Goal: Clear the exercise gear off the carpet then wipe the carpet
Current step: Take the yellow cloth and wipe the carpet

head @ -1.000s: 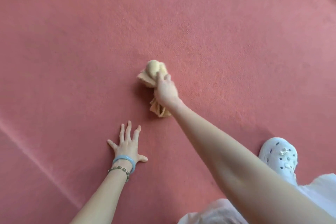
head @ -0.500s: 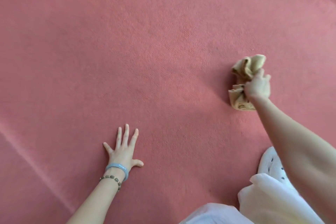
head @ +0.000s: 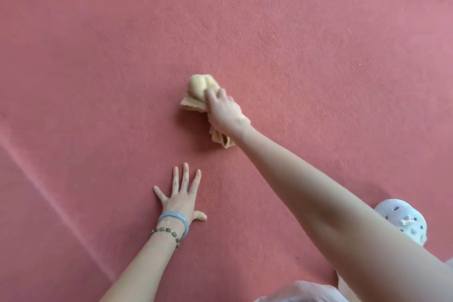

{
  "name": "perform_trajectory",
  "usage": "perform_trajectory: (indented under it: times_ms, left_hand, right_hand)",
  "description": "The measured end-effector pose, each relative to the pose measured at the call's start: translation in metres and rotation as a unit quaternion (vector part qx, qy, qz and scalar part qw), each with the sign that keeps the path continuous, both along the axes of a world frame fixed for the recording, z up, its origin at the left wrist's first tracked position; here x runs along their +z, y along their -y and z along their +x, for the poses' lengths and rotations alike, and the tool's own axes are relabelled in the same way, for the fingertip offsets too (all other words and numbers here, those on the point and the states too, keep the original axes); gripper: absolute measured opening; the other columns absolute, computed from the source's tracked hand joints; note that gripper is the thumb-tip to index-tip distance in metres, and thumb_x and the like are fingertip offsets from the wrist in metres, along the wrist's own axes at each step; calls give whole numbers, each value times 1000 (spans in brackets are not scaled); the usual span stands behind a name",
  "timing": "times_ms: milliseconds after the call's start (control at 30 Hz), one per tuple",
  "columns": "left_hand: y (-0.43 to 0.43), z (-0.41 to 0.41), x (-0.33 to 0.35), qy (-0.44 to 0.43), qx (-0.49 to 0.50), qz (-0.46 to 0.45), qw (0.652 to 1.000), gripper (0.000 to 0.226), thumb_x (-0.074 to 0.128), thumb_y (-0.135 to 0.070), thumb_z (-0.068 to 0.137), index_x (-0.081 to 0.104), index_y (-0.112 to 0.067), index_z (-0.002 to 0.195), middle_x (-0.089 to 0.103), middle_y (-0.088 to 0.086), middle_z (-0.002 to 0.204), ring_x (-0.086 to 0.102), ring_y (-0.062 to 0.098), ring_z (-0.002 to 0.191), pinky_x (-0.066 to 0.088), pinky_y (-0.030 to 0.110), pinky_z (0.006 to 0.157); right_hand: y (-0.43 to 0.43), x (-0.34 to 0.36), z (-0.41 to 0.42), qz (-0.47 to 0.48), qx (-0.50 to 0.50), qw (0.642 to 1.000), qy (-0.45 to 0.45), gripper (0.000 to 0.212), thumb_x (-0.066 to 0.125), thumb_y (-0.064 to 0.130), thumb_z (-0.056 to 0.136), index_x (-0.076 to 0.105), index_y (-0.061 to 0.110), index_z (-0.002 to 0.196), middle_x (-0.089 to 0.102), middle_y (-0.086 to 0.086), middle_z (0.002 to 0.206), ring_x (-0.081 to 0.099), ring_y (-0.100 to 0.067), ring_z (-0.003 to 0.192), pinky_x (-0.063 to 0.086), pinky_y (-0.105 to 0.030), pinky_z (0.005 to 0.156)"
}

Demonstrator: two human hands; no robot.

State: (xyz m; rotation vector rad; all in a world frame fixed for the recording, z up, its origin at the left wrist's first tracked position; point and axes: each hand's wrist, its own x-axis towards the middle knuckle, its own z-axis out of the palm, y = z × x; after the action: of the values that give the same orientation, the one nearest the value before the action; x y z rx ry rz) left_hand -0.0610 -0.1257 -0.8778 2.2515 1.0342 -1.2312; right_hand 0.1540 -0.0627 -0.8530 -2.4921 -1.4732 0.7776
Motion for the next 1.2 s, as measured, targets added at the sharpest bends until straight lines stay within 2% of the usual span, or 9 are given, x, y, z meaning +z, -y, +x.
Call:
perform_trajectory:
  times_ms: [100,233,433,533,700,833,900,1033,1200]
  left_hand:
    - [0,-2,1,4,6,-9,1000,123,68,-61,67,-24,-31,143,-40,3,147,-32,27,137,7,74,101]
    - [-1,0,2,2,16,-23,1000,122,69,-58,68,-24,-31,142,-42,2,145,-33,26,137,5,74,101]
    - [-2,-2,2,12,33,-25,999,122,71,-55,68,-23,-33,143,-53,-4,130,-34,24,136,5,73,101]
    - [-2,0,5,3,41,-28,999,121,71,-54,69,-23,-33,143,-52,-5,129,-35,23,136,4,72,103]
    - [-1,2,5,3,45,-17,999,120,71,-53,69,-20,-33,144,-51,-6,130,-34,22,136,5,71,105]
    - [0,4,7,-6,50,-15,999,120,73,-51,68,-17,-32,145,-50,-5,131,-33,22,137,4,69,105]
    - [0,5,7,-12,54,-8,998,120,73,-51,68,-17,-33,145,-50,-6,132,-33,21,137,4,69,106]
    - [2,9,10,-29,57,6,998,121,74,-50,68,-18,-33,144,-44,-5,143,-32,20,138,3,64,108]
    - [-14,25,48,2,39,53,998,102,61,-53,79,-10,-27,147,-21,2,155,-18,19,143,-3,39,117]
  right_hand:
    - [3,-2,11,23,19,999,-13,33,45,13,91,41,11,124,46,-18,116,55,-40,100,44,-45,71]
    - [52,2,109,5,-123,992,29,39,52,24,89,41,11,124,45,-22,118,55,-43,103,44,-45,78]
    - [176,8,223,-81,-402,906,107,37,43,12,87,37,7,124,42,-27,125,49,-49,113,40,-52,93]
    - [154,0,218,-69,-438,892,90,43,43,11,88,34,5,130,42,-26,129,49,-49,115,40,-51,95]
    - [43,-13,135,8,-286,958,27,48,45,7,86,34,8,133,42,-20,133,53,-41,111,46,-46,87]
    - [-12,-5,47,10,-27,999,-39,39,42,10,90,36,7,129,44,-20,125,55,-40,105,45,-45,80]
    - [-24,0,19,-2,95,992,-80,37,41,11,92,37,8,128,45,-20,121,57,-43,103,43,-43,75]
    - [-44,26,26,-3,191,970,-148,43,54,32,92,38,8,124,47,-18,118,58,-41,100,43,-42,74]
    - [-61,76,86,32,312,944,-99,50,57,38,90,40,7,125,49,-19,118,56,-38,101,45,-44,83]
